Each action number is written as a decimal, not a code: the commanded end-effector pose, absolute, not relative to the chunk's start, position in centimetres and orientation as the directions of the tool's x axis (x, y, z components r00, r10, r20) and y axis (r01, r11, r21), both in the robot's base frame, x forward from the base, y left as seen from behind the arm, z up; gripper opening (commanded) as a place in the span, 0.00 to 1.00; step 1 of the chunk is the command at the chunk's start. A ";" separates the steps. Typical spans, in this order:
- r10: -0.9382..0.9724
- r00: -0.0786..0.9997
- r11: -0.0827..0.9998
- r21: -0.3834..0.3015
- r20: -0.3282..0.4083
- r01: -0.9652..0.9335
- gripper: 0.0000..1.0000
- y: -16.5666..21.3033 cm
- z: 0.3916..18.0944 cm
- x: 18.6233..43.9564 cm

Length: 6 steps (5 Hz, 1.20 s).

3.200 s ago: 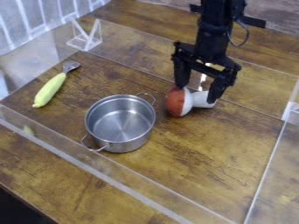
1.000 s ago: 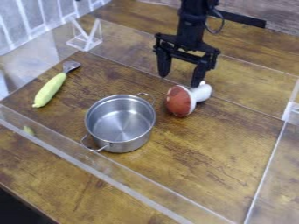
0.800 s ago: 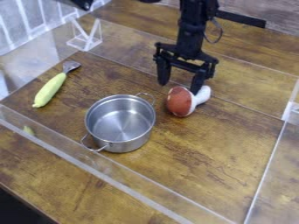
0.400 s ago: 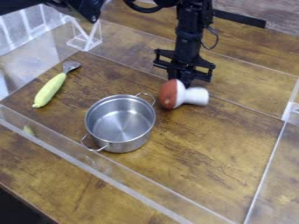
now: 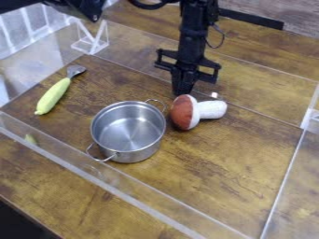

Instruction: Put the mushroom in the silver pot

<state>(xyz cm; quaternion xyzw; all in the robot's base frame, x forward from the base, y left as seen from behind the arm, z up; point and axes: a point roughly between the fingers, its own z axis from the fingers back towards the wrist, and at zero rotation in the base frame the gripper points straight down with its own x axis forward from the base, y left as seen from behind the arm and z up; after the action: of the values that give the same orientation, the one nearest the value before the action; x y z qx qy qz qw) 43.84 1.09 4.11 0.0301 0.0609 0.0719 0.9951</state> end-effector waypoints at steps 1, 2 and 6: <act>0.142 0.988 0.989 0.029 0.052 -0.144 0.00 1.2 11.5 44.2; 0.119 0.989 0.993 0.014 0.094 -0.120 0.00 0.2 13.5 43.0; -0.044 0.999 0.999 0.013 0.027 0.043 1.00 -0.6 11.6 42.3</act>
<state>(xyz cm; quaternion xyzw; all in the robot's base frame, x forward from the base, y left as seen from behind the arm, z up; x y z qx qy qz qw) 42.23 -0.41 9.01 0.0053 0.0176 -0.0146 0.9997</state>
